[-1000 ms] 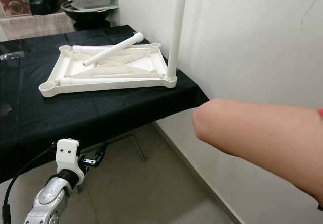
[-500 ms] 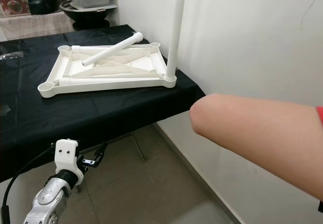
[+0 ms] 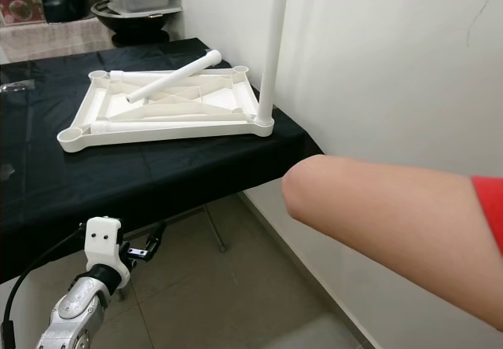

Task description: Building children table

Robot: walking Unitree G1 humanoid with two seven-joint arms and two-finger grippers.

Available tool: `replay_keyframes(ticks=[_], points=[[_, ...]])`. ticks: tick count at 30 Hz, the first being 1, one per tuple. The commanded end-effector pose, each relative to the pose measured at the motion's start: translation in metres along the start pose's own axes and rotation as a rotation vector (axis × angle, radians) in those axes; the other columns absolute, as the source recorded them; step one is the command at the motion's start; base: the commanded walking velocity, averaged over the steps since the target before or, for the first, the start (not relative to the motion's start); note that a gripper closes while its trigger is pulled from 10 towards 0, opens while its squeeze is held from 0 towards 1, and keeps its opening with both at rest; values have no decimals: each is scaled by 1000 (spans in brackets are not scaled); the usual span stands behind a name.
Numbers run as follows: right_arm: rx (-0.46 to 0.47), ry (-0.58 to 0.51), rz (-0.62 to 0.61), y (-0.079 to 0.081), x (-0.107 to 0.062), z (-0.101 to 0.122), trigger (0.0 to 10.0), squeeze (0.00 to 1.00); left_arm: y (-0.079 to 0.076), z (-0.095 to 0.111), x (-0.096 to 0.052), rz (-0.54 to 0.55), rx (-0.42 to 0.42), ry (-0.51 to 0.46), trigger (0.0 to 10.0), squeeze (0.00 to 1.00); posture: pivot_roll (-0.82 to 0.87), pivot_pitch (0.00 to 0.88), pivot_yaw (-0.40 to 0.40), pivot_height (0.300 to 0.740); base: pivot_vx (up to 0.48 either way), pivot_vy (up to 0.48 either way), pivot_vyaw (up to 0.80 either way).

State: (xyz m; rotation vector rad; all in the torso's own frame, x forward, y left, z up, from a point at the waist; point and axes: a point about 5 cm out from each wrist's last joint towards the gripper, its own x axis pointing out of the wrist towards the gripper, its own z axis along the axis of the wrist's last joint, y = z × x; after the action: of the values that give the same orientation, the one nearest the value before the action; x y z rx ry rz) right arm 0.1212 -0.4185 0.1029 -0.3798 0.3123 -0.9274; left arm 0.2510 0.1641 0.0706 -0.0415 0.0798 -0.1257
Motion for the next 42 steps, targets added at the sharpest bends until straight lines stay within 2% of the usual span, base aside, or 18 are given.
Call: replay_keyframes(ticks=[1,42], points=[[-5,4,24,8,-2,-1,10000,922,1,-1,-2,3,-3,3,10000,0,-152,0,-65,740,0,0,0],[-4,12,32,8,-4,-3,10000,925,1,-1,-2,3,-6,5,10000,0,-153,0,-64,740,0,0,0]])
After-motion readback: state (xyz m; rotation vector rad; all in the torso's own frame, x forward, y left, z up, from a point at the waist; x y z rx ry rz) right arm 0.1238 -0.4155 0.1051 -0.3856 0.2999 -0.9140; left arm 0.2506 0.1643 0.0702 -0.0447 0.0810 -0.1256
